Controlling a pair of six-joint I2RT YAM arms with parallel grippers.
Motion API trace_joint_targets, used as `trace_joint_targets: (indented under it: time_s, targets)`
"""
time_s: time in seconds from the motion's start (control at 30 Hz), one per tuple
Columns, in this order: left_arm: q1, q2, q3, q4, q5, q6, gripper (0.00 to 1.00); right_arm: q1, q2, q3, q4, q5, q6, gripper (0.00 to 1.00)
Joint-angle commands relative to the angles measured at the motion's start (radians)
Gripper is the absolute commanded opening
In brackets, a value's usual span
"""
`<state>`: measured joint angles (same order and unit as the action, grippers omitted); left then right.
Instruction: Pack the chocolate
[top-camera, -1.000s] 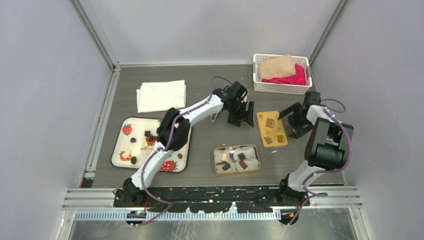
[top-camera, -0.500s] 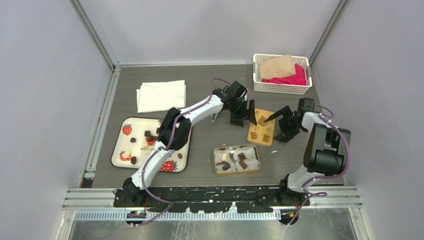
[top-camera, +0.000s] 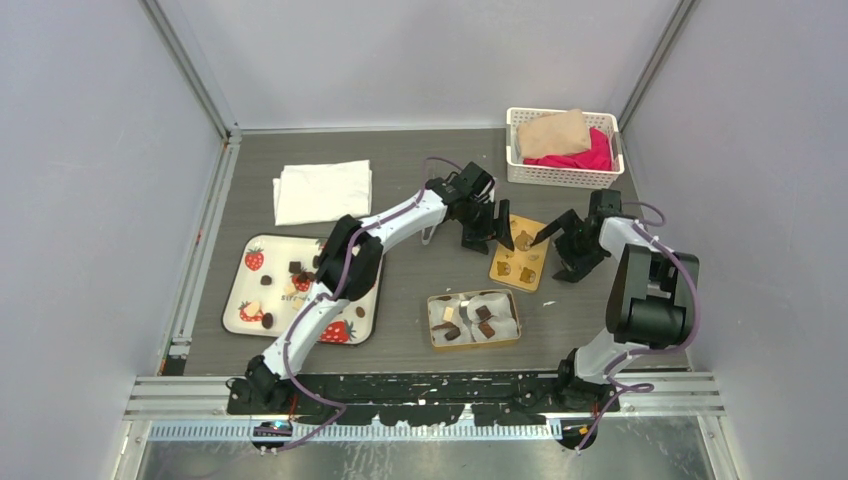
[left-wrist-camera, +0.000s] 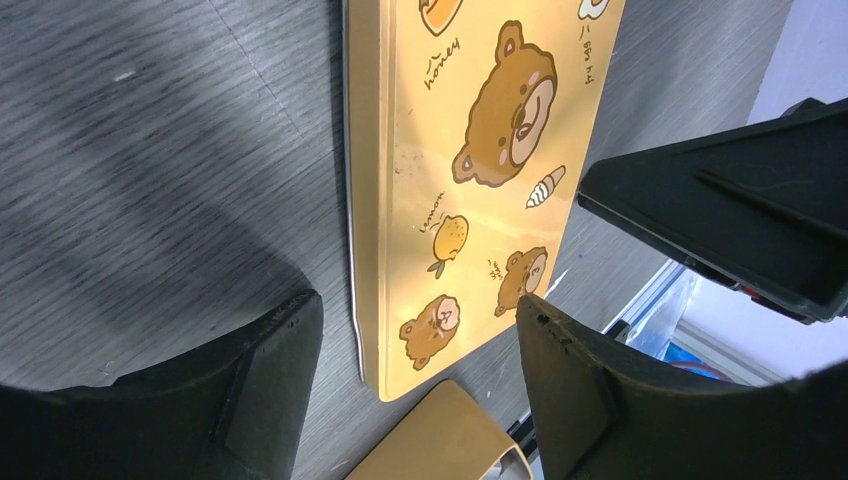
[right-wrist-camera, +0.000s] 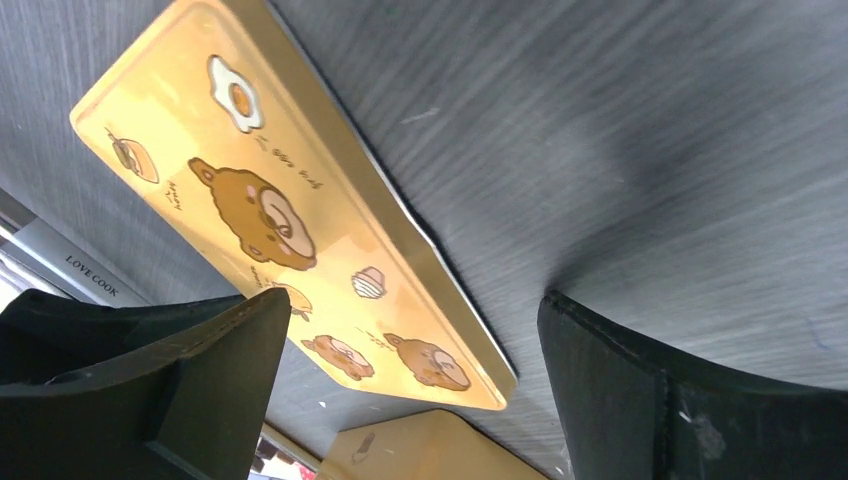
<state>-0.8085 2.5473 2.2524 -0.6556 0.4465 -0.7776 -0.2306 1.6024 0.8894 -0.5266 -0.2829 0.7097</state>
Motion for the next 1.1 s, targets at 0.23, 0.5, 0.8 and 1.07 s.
trace_joint_targets:
  time_s: [0.23,0.5,0.8,1.07]
  targets:
    - [-0.001,0.067,0.009,0.042,0.071,-0.016,0.71,0.091,0.077,-0.024,0.181,-0.089,0.040,1.00]
    - [-0.004,0.069,-0.002,0.064,0.115,-0.031,0.70,0.091,0.003,-0.104,0.321,-0.303,0.155,1.00]
    - [-0.003,0.052,-0.017,0.064,0.132,-0.016,0.70,0.091,-0.082,-0.142,0.445,-0.405,0.262,1.00]
    - [0.000,0.044,-0.029,0.049,0.152,0.007,0.69,0.091,-0.188,-0.169,0.430,-0.440,0.252,0.99]
